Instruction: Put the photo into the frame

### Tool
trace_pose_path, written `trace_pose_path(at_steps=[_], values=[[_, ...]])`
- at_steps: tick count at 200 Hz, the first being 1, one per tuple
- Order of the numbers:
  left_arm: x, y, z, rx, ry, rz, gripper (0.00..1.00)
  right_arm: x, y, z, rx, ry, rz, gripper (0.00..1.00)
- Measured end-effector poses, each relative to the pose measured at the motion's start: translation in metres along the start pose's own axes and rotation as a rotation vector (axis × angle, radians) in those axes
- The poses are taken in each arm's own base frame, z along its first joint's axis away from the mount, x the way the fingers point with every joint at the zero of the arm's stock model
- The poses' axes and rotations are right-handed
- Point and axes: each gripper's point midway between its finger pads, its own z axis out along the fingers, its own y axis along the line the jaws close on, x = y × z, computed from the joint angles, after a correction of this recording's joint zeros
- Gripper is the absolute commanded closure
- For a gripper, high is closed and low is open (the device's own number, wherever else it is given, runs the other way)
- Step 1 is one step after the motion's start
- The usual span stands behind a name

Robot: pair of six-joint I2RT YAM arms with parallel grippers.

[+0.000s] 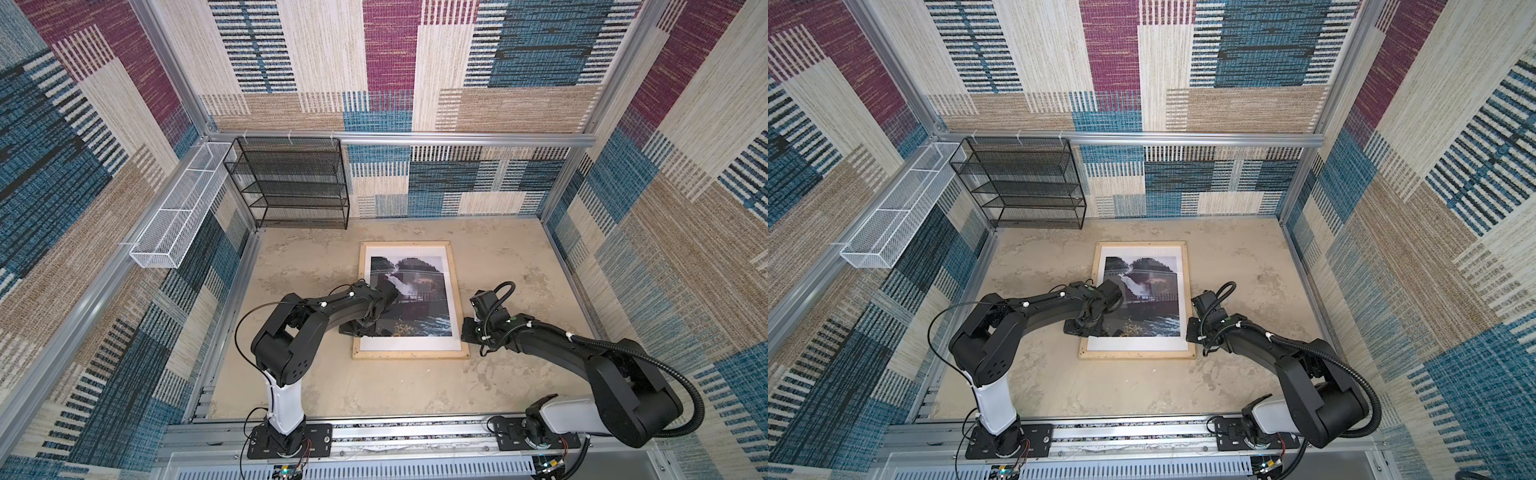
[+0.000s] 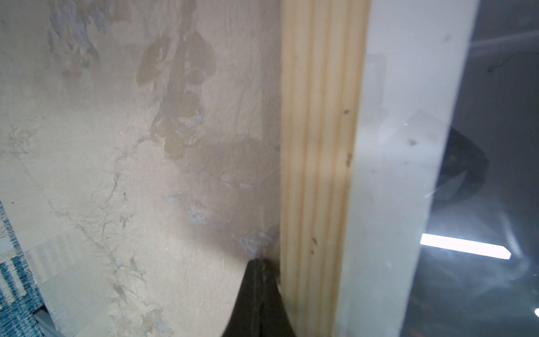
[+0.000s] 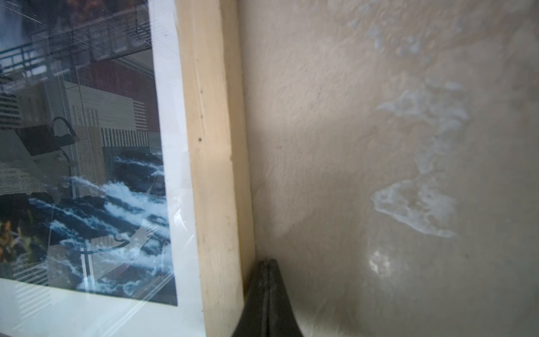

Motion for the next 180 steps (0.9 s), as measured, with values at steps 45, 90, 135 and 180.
trace_pose_path(at_steps=[45, 90, 135, 180], values=[[-0.011, -0.010, -0.011, 0.075, -0.048, -0.017, 0.98, -0.002, -0.013, -0.008, 0.023, 0.022, 0.024, 1.00], [-0.023, -0.016, -0.027, 0.143, -0.098, -0.050, 0.91, -0.050, -0.002, -0.032, -0.054, -0.066, 0.023, 0.99], [-0.035, 0.005, -0.048, 0.134, -0.152, -0.098, 0.76, -0.105, -0.010, -0.055, -0.052, -0.186, 0.024, 0.89], [-0.052, 0.048, -0.079, 0.118, -0.234, -0.183, 0.66, -0.172, -0.011, -0.091, -0.071, -0.347, 0.006, 0.72]])
